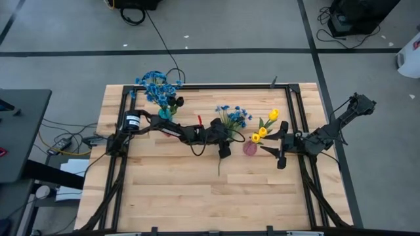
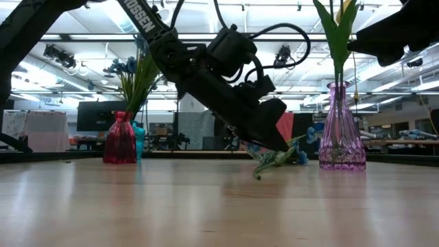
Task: Sort flowers into vase by color
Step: Put the black flower into the red vase
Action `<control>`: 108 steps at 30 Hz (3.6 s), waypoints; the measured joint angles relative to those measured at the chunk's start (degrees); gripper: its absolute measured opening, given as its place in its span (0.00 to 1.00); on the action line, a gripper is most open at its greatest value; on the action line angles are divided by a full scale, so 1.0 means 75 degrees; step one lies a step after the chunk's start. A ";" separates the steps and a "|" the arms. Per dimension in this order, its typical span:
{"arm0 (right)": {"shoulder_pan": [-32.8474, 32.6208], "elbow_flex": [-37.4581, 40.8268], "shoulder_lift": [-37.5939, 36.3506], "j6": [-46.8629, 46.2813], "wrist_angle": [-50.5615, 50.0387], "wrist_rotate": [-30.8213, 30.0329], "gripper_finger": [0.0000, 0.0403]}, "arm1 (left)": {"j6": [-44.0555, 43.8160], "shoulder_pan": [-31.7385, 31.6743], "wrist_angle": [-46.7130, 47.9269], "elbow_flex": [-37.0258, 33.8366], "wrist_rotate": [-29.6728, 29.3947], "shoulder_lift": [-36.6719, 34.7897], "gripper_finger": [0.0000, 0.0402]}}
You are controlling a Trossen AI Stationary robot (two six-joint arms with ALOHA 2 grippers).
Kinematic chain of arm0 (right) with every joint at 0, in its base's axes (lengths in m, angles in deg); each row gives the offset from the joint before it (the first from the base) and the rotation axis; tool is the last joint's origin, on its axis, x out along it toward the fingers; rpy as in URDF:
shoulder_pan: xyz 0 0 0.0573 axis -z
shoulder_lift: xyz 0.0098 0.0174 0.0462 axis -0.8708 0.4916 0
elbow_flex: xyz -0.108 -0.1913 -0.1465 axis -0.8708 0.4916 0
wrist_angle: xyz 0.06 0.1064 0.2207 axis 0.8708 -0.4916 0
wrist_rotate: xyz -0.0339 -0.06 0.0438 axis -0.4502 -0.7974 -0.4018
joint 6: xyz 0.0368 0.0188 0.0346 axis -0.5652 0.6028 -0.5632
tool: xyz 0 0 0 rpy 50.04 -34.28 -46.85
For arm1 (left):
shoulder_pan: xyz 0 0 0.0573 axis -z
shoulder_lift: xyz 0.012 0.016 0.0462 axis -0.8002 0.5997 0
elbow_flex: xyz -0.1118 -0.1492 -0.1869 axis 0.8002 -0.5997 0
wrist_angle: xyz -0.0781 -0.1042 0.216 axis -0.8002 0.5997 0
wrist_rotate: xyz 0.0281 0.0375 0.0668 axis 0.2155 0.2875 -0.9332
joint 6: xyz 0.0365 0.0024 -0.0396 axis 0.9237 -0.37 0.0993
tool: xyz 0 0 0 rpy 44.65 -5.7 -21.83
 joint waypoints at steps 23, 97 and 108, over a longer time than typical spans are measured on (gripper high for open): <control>-0.0003 0.0000 0.0000 0.0140 0.0126 0.0116 0.50 | -0.0578 -0.0243 0.1222 0.0055 0.0073 0.0199 0.42; -0.0201 0.0358 0.2226 -0.1162 0.2901 0.1145 0.50 | 0.1632 0.1244 -0.3156 -0.5169 0.0445 -0.7300 0.02; -0.0419 -0.1818 0.5851 -0.1023 0.3832 0.0613 0.50 | 0.2057 0.2565 -0.3271 -0.5455 -0.1049 -0.7289 0.02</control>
